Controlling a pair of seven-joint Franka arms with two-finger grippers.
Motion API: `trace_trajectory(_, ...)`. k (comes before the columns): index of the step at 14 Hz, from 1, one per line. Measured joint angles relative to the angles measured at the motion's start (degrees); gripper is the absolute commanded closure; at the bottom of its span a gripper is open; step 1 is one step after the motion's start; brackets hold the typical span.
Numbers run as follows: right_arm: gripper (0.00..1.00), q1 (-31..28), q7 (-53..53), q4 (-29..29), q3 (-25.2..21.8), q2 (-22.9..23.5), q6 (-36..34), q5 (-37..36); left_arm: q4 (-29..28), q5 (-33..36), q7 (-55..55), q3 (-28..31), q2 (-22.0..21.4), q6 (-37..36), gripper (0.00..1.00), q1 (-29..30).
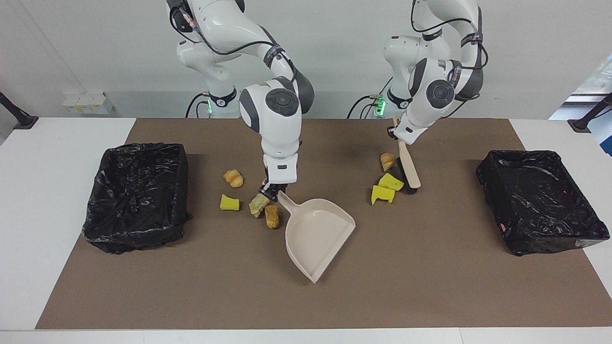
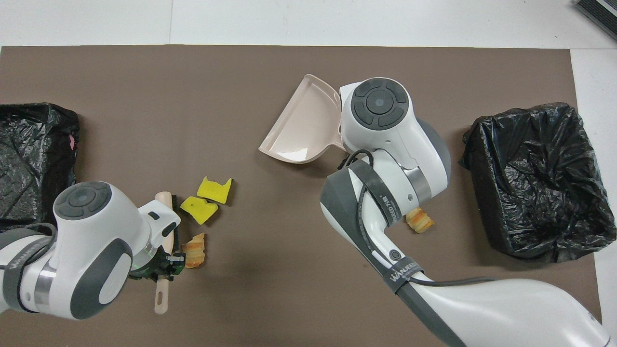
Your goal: Sweep and dump trash in bin
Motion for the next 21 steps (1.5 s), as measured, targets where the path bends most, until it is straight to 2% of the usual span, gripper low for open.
trace_trajectory(3,1.0,-0.02,-17.89,-0.4,0.02,-0.1,0.01,0.07,-0.42,0.0,-3.51,0.42,-1.87,-2.42,1.0,0.48)
trace_trajectory(7,1.0,0.49,-29.29,-1.65,0.21,-0.8,0.0,0.07,-4.77,0.0,-8.97,-0.26,-4.12,-0.58,1.0,0.09)
trace_trajectory(10,1.0,1.15,-31.67,-3.21,0.26,-1.22,0.37,0.0,-7.63,-0.05,-15.15,-0.89,-4.2,2.72,1.0,-2.48)
trace_trajectory(15,1.0,2.68,-32.28,-5.36,0.26,-1.1,5.06,-0.48,-8.81,-3.38,-21.95,-1.25,-3.67,8.05,1.0,-6.77)
trace_trajectory(18,1.0,2.75,-32.29,-5.64,0.26,-0.82,6.6,-0.51,-8.61,-3.47,-22.09,-1.16,-1.07,12.22,1.0,-6.77)
trace_trajectory(21,1.0,3.04,-32.1,-5.68,0.26,-0.48,7.28,-0.51,-6.06,-3.48,-21.13,-1.14,2.75,16.48,1.0,-6.77)
